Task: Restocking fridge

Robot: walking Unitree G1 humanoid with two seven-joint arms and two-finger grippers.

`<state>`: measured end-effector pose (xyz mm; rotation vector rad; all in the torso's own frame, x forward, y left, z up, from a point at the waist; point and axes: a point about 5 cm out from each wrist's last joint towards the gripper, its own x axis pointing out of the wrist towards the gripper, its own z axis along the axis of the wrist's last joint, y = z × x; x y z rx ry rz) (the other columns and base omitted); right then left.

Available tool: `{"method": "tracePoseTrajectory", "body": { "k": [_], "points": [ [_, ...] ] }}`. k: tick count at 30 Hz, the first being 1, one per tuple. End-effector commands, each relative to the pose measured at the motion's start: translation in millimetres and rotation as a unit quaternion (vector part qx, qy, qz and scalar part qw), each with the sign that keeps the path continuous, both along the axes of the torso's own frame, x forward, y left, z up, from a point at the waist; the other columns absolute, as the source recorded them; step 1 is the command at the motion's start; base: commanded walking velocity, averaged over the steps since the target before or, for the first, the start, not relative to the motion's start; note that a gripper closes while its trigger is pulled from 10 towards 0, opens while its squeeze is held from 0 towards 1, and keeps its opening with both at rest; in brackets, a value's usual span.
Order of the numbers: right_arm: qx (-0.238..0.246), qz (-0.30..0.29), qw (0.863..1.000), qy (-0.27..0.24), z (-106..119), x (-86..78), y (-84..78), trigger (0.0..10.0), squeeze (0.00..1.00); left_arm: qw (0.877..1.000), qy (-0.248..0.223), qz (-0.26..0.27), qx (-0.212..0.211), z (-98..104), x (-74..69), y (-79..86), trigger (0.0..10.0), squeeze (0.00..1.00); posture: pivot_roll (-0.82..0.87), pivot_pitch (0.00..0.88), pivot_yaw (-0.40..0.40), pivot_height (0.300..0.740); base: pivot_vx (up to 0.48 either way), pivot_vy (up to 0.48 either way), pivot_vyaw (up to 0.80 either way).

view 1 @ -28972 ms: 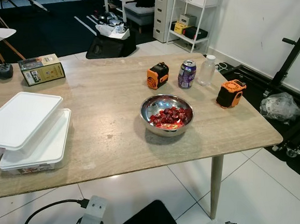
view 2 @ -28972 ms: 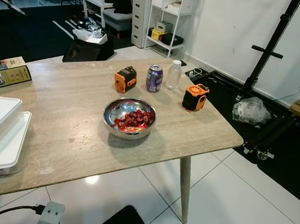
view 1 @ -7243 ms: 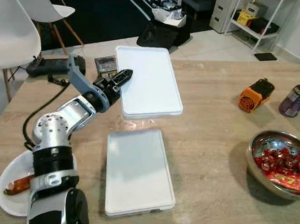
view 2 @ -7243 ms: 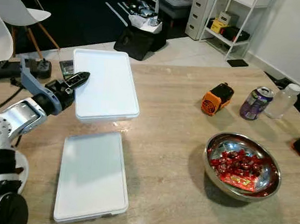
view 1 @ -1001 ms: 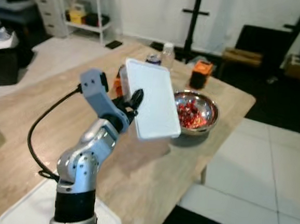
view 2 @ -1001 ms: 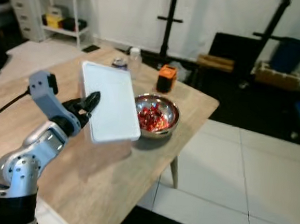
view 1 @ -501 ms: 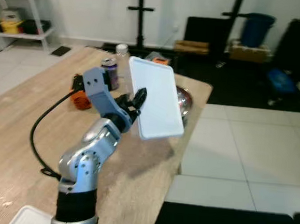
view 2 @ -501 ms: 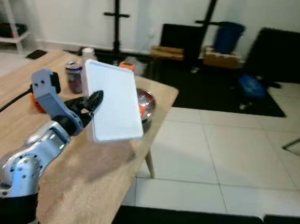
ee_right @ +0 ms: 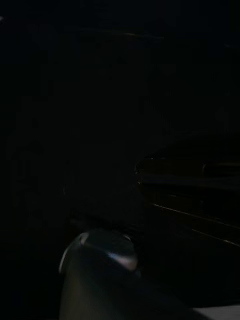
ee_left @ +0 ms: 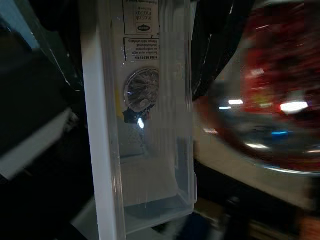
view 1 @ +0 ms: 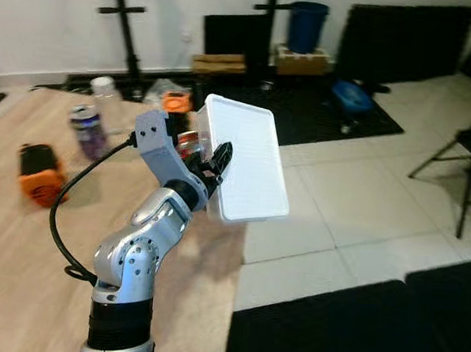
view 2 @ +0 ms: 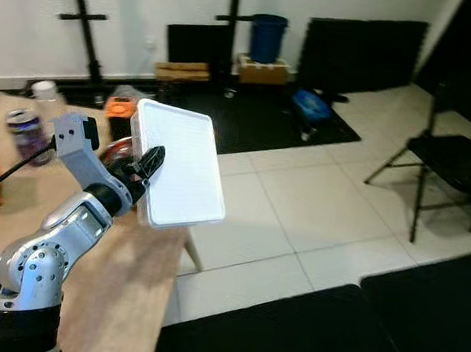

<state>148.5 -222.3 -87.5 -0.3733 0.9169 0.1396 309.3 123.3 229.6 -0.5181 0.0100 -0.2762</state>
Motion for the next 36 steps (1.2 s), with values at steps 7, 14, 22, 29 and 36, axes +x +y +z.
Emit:
{"method": "tracePoseTrajectory", "body": {
  "k": [7,14,22,29,36],
  "points": [
    [0.0,-0.006,1.0,0.005,-1.0,-2.7,-1.3,10.0,0.0,1.0,-0.007,0.002,-0.003,1.9,-0.9,0.0,10.0,0.0,-0.04,0.088,-0.021,0.74,0.0,0.0,-0.77],
    [-0.001,-0.005,1.0,0.005,-0.8,-2.4,-1.9,10.0,0.0,1.0,-0.007,0.0,-0.003,2.0,-0.9,-0.7,10.0,0.0,-0.04,0.09,-0.022,0.74,0.0,0.0,-0.77],
    [0.0,-0.005,1.0,0.006,-0.8,-2.4,-1.9,10.0,0.0,1.0,-0.006,0.0,-0.003,2.1,-0.9,-0.8,10.0,0.0,-0.03,0.091,-0.022,0.74,0.0,0.0,-0.77],
    [0.0,-0.006,1.0,0.007,-1.2,-3.4,-1.9,10.0,0.0,1.0,-0.006,0.0,-0.002,2.1,-1.0,-1.0,10.0,0.0,-0.03,0.091,-0.022,0.74,0.0,0.0,-0.77],
    [0.001,-0.007,1.0,0.008,-1.7,-4.3,-1.3,10.0,0.0,1.0,-0.006,-0.001,-0.002,2.4,-1.2,-0.5,10.0,0.0,-0.03,0.094,-0.019,0.74,0.0,0.0,-0.77]
  ]
}}
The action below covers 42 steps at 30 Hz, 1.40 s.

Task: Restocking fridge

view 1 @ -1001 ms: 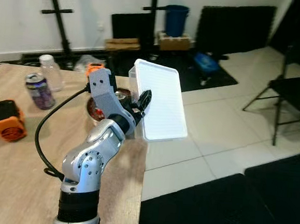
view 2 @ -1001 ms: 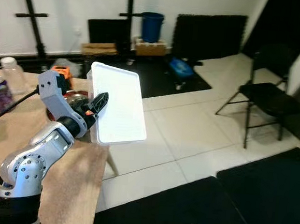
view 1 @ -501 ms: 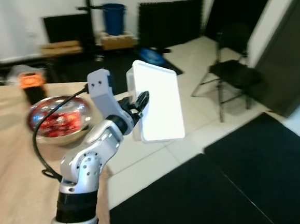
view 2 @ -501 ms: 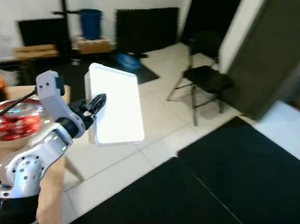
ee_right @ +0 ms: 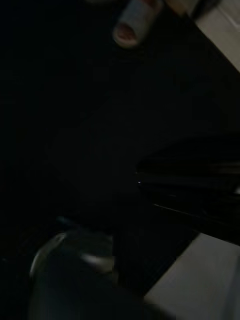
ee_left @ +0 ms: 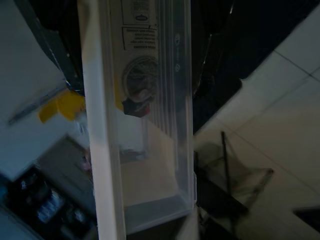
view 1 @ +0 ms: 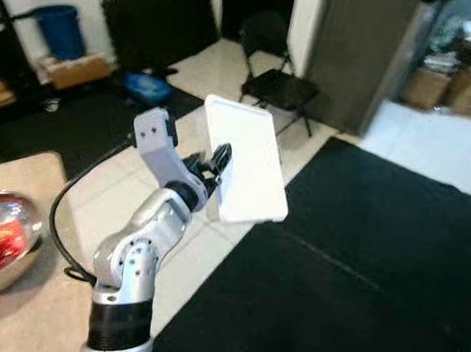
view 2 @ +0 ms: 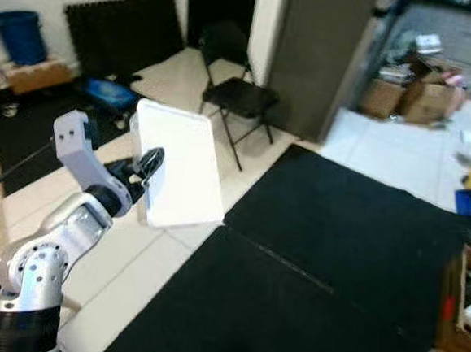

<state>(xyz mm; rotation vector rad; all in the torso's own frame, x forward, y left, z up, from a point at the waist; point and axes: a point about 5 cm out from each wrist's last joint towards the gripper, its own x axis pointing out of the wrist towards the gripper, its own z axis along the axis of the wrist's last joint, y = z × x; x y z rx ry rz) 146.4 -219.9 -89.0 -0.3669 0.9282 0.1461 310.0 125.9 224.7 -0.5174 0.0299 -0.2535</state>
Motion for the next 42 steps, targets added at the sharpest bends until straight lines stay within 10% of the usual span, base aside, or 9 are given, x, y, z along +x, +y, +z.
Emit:
{"method": "tracePoseTrajectory", "body": {
  "k": [1,42],
  "points": [
    [-0.003,-0.007,1.0,0.002,-0.1,-2.2,-3.6,10.0,0.0,1.0,-0.018,-0.009,-0.004,7.3,-2.0,-3.1,10.0,0.0,-0.03,0.094,-0.019,0.74,0.0,0.0,-0.77],
    [-0.001,0.001,1.0,-0.009,2.1,3.6,-1.5,10.0,0.0,1.0,-0.02,0.004,0.012,3.4,-2.2,-0.3,10.0,0.0,-0.03,0.095,-0.022,0.74,0.0,0.0,-0.71]
  ]
}}
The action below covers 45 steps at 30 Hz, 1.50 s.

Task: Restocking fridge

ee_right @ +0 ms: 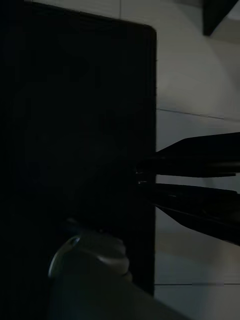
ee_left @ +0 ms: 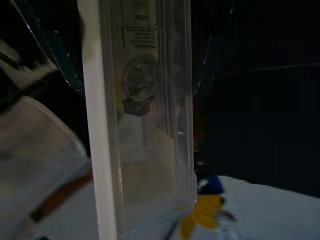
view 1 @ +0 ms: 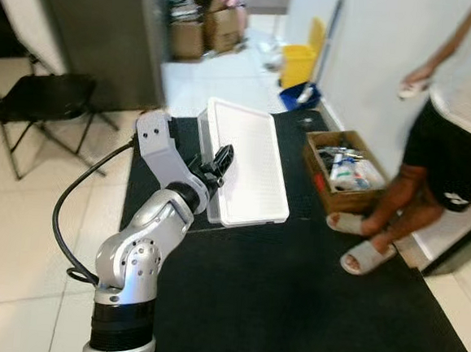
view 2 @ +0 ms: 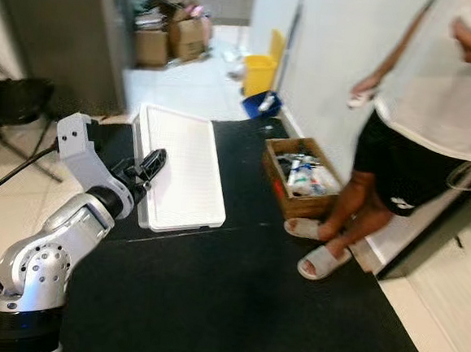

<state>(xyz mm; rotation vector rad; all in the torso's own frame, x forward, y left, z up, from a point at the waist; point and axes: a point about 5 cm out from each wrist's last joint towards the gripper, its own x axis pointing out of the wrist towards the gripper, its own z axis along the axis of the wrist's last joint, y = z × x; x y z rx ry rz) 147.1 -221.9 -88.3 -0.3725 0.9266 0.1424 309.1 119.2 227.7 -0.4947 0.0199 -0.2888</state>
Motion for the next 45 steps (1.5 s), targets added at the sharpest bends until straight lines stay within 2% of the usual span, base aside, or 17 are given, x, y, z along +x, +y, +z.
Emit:
{"method": "tracePoseTrajectory", "body": {
  "k": [1,2,3,5,9,17,19,21,26,28,29,30,31,33,37,41,45],
  "points": [
    [0.003,0.005,1.0,-0.013,2,5.7,2.1,10.0,0.0,0.999,-0.014,0.038,0.022,-3,-1.8,10.5,10.0,0.0,-0.03,0.095,-0.022,0.74,0.0,0.0,0.0],
    [0.003,0.005,1.0,-0.013,2,5.7,2.1,10.0,0.0,0.999,-0.014,0.038,0.022,-3,-1.8,10.5,10.0,0.0,-0.03,0.095,-0.022,0.74,0.0,0.0,0.0],
    [0.007,0.009,1.0,-0.02,4,9.8,4.7,10.0,0.0,0.995,-0.021,0.07,0.064,-10,-3.4,17.9,10.0,0.0,-0.04,0.093,-0.023,0.74,0.0,0.0,0.0],
    [0.009,0.012,1.0,-0.026,5,12.9,6.9,10.0,0.0,0.99,-0.017,0.099,0.099,-21,-5.0,25.0,10.0,0.0,-0.03,0.091,-0.024,0.74,0.0,0.0,0.0],
    [0.014,0.017,0.999,-0.032,6,17.1,10.5,10.0,0.0,0.982,0.0,0.129,0.14,-41,-9.8,33.6,10.0,0.0,-0.03,0.091,-0.025,0.74,0.0,0.0,0.0],
    [0.022,0.037,0.998,-0.041,8,22.3,17.9,10.0,0.0,0.973,0.025,0.119,0.198,-74,-28.6,36.9,10.0,0.0,-0.03,0.089,-0.034,0.74,0.0,0.0,0.0],
    [0.026,0.052,0.998,-0.039,8,23.5,21.9,10.0,0.0,0.963,0.016,0.113,0.245,-89,-39.9,35.9,10.0,0.0,-0.03,0.08,-0.05,0.74,0.0,0.0,0.0],
    [0.026,0.052,0.998,-0.039,8,23.5,21.9,10.0,0.0,0.963,0.016,0.113,0.245,-89,-39.9,35.9,10.0,0.0,-0.03,0.08,-0.05,0.74,0.0,0.0,0.0],
    [0.028,0.065,0.997,-0.036,7,23.8,25.4,10.0,0.0,0.95,0.02,0.108,0.293,-113,-54.3,33.8,10.0,0.0,-0.03,0.069,-0.068,0.74,0.0,0.0,0.0],
    [0.029,0.071,0.997,-0.032,7,22.7,26.0,10.0,0.0,0.94,0.043,0.104,0.321,-134,-66.7,35.9,10.0,0.0,0.0,0.07,-0.09,0.74,0.0,0.0,0.0],
    [0.028,0.076,0.996,-0.026,6,21.2,26.4,10.0,0.0,0.938,0.066,0.108,0.322,-145,-72.3,40.0,10.0,0.0,0.01,0.069,-0.099,0.74,0.0,0.0,0.0],
    [0.028,0.076,0.996,-0.026,6,21.2,26.4,10.0,0.0,0.938,0.066,0.108,0.322,-145,-72.3,40.0,10.0,0.0,0.01,0.069,-0.099,0.74,0.0,0.0,0.0],
    [0.026,0.09,0.995,-0.018,5,20.0,27.2,10.0,0.0,0.933,0.114,0.122,0.317,-165,-79.2,51.1,10.0,0.0,0.04,0.063,-0.122,0.74,0.0,0.0,0.0],
    [0.025,0.095,0.995,-0.015,5,21.8,28.4,10.0,0.0,0.929,0.133,0.128,0.322,-175,-80.9,57.2,10.0,0.0,0.04,0.063,-0.122,0.74,0.0,0.0,0.0],
    [0.026,0.104,0.994,-0.02,7,28.7,32.2,10.0,0.0,0.921,0.129,0.134,0.342,-180,-78.1,61.4,10.0,0.0,0.04,0.056,-0.13,0.74,0.0,0.0,0.0],
    [0.029,0.089,0.995,-0.034,12,37.4,32.0,10.0,0.0,0.924,0.117,0.14,0.336,-176,-74.1,58.8,10.0,0.0,0.03,0.059,-0.118,0.74,0.0,0.0,0.0],
    [0.029,0.08,0.996,-0.036,11,35.1,30.0,10.0,0.0,0.928,0.097,0.125,0.336,-174,-71.7,50.5,10.0,0.0,0.0,0.06,-0.088,0.74,0.0,0.0,0.0]
  ]
}}
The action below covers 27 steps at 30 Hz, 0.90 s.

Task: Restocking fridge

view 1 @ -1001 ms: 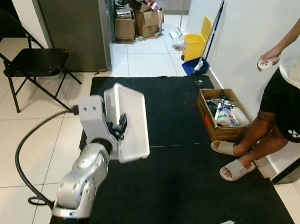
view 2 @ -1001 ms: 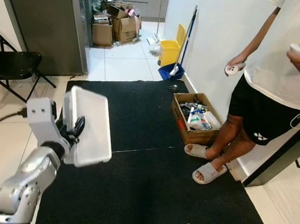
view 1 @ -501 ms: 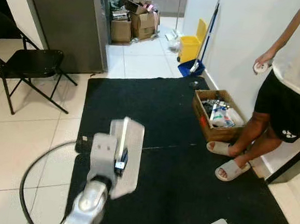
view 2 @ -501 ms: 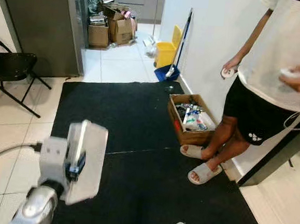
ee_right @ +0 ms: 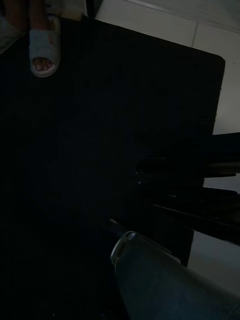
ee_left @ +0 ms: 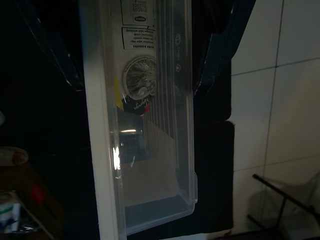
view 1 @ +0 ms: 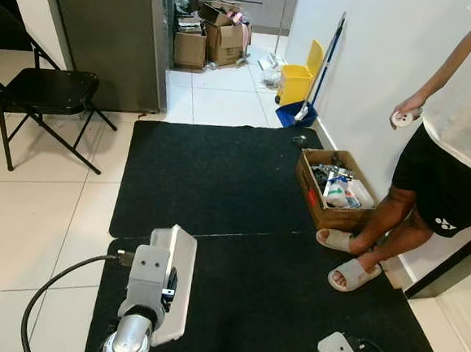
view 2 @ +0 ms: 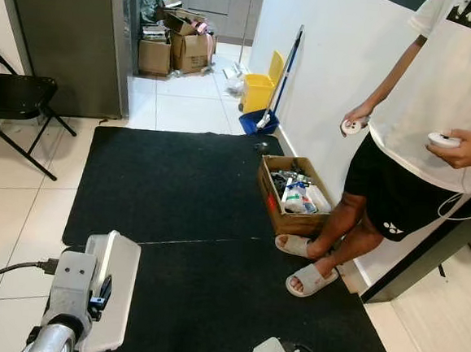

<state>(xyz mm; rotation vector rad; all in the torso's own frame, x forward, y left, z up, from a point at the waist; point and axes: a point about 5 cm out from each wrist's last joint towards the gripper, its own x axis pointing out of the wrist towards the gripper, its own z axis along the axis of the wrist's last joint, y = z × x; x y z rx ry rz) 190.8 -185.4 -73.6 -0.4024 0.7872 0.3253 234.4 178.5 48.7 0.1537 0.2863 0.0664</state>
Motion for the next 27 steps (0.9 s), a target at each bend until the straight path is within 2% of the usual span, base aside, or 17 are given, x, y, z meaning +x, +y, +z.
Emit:
{"method": "tracePoseTrajectory", "body": {
  "k": [1,7,12,14,16,17,19,21,22,24,27],
  "points": [
    [-0.005,-0.015,1.0,0.013,-4,-8.6,-6.5,10.0,0.0,1.0,-0.021,-0.02,0.002,5,3.0,-8.8,10.0,0.0,0.0,0.06,-0.088,0.74,0.0,0.0,0.0],
    [-0.008,-0.06,0.998,0.018,-10,-25.7,-17.1,10.0,0.0,0.999,-0.002,-0.034,-0.004,-8,6.1,-14.3,10.0,0.0,-0.06,0.064,-0.031,0.74,0.0,0.0,0.0],
    [-0.005,-0.057,0.998,0.013,-10,-28.6,-15.4,10.0,0.0,1.0,0.019,-0.018,0.005,-22,1.4,-3.8,10.0,0.0,-0.04,0.066,-0.04,0.74,0.0,0.0,0.0],
    [0.006,-0.055,0.998,-0.009,-5,-16.5,-11.0,10.0,0.0,0.999,0.04,0.013,0.0,-32,-3.6,9.7,10.0,0.0,-0.04,0.066,-0.041,0.74,0.0,0.0,0.0],
    [0.009,-0.055,0.998,-0.015,-3,-13.4,-9.9,10.0,0.0,0.999,0.045,0.021,-0.002,-35,-4.9,12.9,10.0,0.0,-0.04,0.066,-0.041,0.74,0.0,0.0,0.0],
    [0.018,-0.067,0.997,-0.031,2,-3.3,-9.0,10.0,0.0,0.998,0.053,0.036,-0.001,-39,-6.6,21.2,10.0,0.0,-0.03,0.069,-0.042,0.74,0.0,0.0,0.0],
    [0.058,-0.132,0.986,-0.078,18,25.6,-11.2,10.0,0.0,0.996,0.07,0.057,0.013,-47,-10.7,38.6,10.0,0.0,-0.03,0.068,-0.042,0.74,0.0,0.0,0.0],
    [0.102,-0.194,0.966,-0.138,41,56.6,-16.1,10.0,0.0,0.995,0.074,0.057,0.036,-48,-13.8,50.3,10.0,0.0,-0.03,0.067,-0.041,0.74,0.0,0.0,0.0],
    [0.102,-0.194,0.966,-0.138,41,56.6,-16.1,10.0,0.0,0.995,0.074,0.057,0.036,-48,-13.8,50.3,10.0,0.0,-0.03,0.067,-0.041,0.74,0.0,0.0,0.0],
    [0.13,-0.216,0.949,-0.188,61,78.9,-18.6,10.0,0.0,0.995,0.068,0.054,0.041,-45,-14.1,54.5,10.0,0.0,-0.03,0.069,-0.037,0.74,0.0,0.0,0.0],
    [0.139,-0.211,0.944,-0.211,71,87.5,-17.6,10.0,0.0,0.996,0.06,0.049,0.041,-42,-13.0,53.6,10.0,0.0,-0.03,0.071,-0.037,0.74,0.0,0.0,0.0]
  ]
}}
